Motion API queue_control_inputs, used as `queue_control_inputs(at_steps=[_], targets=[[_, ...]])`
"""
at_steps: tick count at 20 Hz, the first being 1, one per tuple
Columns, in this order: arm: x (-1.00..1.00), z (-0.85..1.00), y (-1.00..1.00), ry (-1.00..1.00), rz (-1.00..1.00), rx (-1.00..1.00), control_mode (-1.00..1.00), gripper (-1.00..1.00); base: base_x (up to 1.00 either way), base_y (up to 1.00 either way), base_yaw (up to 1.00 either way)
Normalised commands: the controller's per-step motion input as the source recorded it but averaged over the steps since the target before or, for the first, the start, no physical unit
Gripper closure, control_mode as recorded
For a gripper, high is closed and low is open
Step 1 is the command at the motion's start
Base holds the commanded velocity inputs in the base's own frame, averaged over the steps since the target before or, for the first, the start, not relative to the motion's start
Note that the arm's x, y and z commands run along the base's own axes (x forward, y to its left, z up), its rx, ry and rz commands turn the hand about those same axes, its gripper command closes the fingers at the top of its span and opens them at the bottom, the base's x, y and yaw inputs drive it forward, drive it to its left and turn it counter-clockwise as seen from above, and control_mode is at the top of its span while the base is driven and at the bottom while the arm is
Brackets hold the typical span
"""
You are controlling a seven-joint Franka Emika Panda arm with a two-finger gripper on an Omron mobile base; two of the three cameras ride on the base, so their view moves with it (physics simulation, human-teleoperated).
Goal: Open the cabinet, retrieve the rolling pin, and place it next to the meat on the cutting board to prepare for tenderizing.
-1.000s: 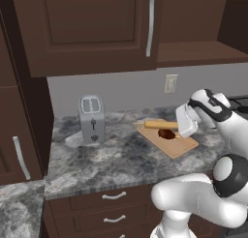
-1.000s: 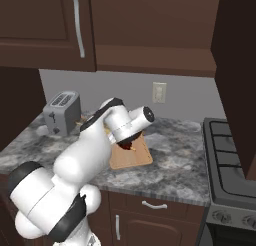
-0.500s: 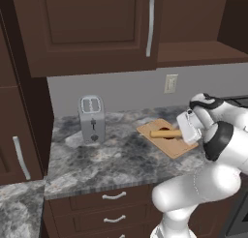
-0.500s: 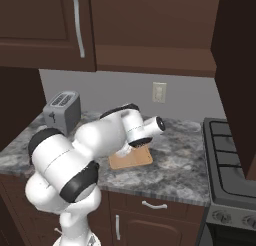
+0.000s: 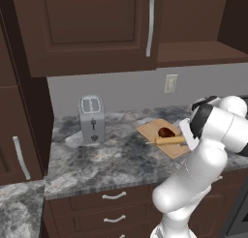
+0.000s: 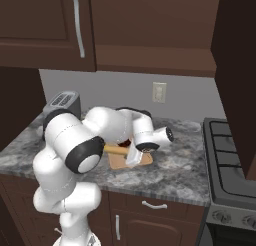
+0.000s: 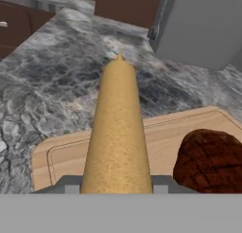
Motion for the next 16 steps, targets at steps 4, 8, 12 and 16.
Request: queue_control_inputs(at_steps=[4,8,12,16], targets=[[0.05,-0.24,-0.19,-0.11,0.04,0.00,-1.00,1.00,0.00,0.00,0.00],[0.06,-0.18,-0.11,-0.08,0.04,0.00,-1.00,1.00,0.00,0.00,0.00],[0.19,-0.19,-0.06,-0.03,0.03,0.00,-1.00,-1.00,0.00,0.00,0.00],[0.37,-0.12,0.00,-0.01,0.03,0.00,-1.00,-1.00,0.00,0.00,0.00]])
